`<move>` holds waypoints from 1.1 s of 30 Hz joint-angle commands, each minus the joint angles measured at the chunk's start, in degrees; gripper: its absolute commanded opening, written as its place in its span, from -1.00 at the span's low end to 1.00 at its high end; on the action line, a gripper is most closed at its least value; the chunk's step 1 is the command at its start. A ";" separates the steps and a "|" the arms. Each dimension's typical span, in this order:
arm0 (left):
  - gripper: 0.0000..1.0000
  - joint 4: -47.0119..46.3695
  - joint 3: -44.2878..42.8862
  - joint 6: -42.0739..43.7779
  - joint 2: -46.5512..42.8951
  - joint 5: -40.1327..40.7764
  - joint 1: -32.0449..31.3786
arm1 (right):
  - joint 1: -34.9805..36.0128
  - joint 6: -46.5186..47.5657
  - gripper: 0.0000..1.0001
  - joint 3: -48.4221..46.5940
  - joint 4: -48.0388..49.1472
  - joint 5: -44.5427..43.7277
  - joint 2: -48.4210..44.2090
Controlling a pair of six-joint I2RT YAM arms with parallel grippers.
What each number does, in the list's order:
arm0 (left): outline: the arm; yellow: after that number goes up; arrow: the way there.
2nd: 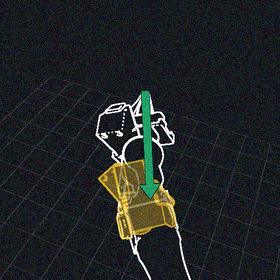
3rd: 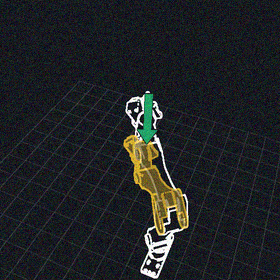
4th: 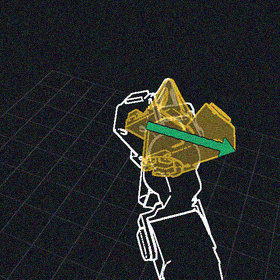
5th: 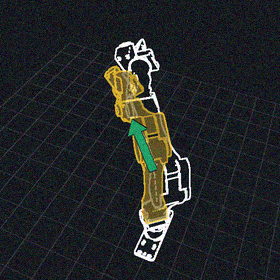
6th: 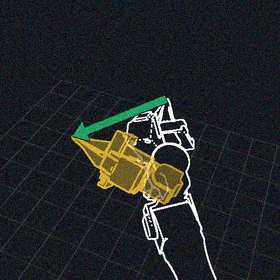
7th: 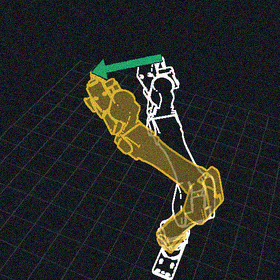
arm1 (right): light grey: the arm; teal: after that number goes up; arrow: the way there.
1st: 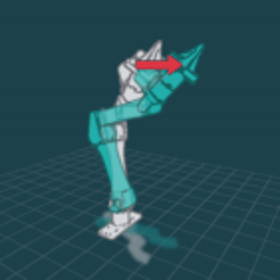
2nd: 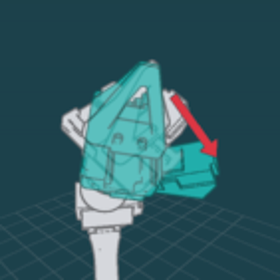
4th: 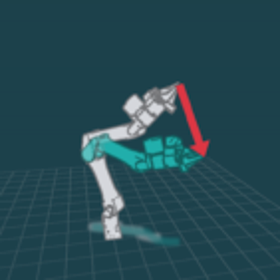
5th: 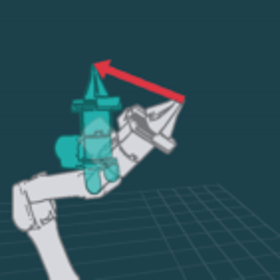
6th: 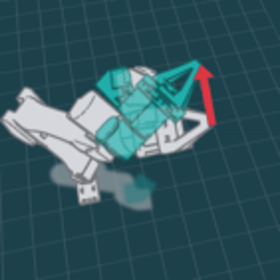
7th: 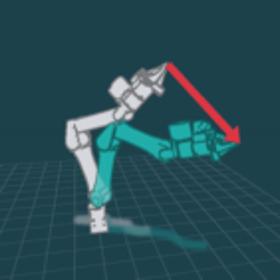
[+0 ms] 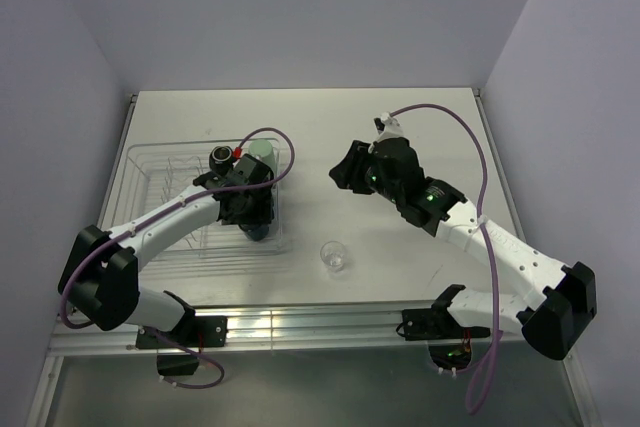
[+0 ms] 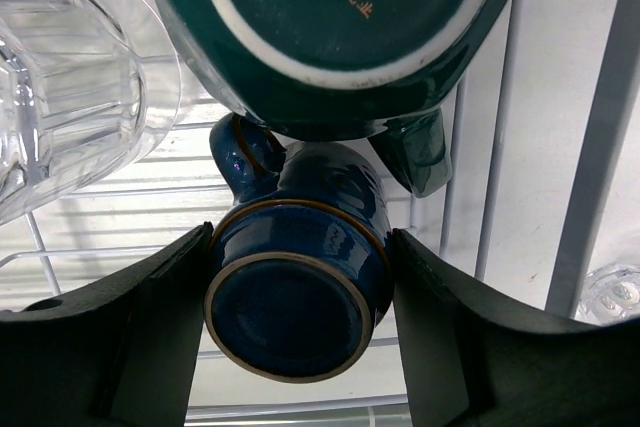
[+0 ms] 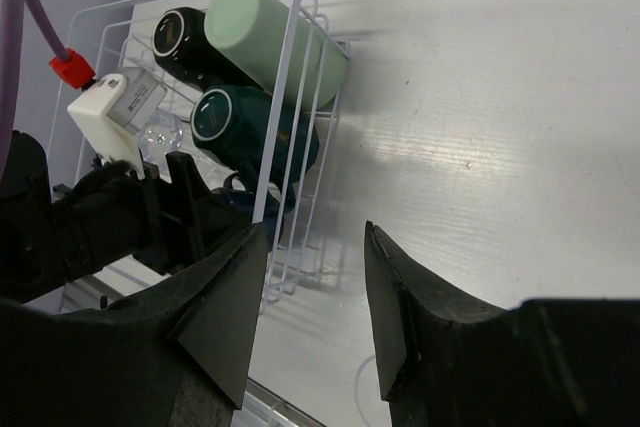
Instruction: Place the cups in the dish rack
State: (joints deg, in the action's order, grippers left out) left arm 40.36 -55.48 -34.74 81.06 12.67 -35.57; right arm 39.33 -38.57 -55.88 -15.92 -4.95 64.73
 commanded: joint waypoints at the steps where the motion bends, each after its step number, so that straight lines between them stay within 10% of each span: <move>1: -0.42 -0.28 1.96 -0.94 0.68 -0.18 -0.46 | -0.13 1.04 0.02 -0.99 0.10 -0.85 0.31; 15: 0.35 -0.98 3.36 -1.12 -0.11 -0.27 -1.08 | -0.22 1.04 0.02 -0.02 -0.07 -1.03 0.57; 33: 0.53 -0.55 3.72 -2.00 -2.04 0.34 -2.22 | -0.22 1.04 0.01 -0.02 -0.34 -0.50 1.28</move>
State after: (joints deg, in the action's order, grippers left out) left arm 39.07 -51.77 -35.79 80.34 13.23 -37.39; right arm 39.33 -38.44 -55.86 -16.36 -4.93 66.13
